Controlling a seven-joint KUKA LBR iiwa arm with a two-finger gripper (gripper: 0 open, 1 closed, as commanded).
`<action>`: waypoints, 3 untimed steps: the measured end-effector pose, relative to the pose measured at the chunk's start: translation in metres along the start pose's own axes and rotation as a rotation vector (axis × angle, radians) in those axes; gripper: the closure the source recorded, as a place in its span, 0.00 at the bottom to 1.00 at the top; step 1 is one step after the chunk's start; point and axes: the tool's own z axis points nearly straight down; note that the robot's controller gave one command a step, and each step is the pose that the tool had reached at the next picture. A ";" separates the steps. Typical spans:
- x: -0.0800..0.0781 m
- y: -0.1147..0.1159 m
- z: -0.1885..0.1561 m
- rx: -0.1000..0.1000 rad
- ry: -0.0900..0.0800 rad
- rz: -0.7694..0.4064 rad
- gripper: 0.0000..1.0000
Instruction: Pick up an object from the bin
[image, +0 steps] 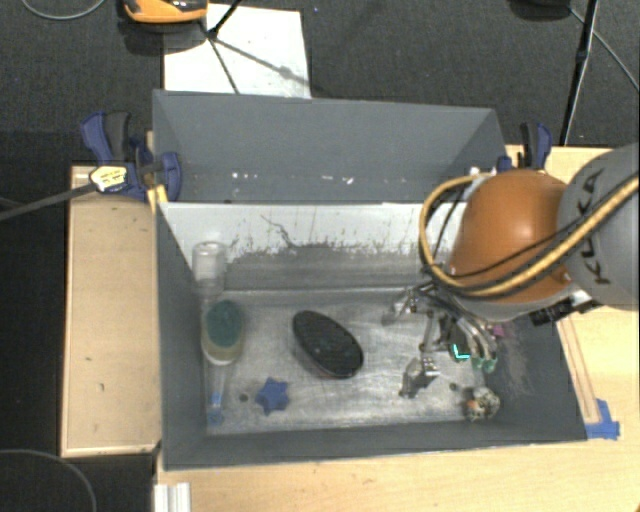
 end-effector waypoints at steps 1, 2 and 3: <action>-0.044 0.014 0.105 -0.002 -0.009 0.440 0.00; -0.072 0.080 0.060 -0.006 -0.009 0.639 0.00; -0.085 0.127 -0.016 -0.009 -0.013 0.716 0.00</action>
Offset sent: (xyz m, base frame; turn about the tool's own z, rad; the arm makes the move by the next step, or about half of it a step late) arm 0.0415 0.0150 -0.1073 0.4402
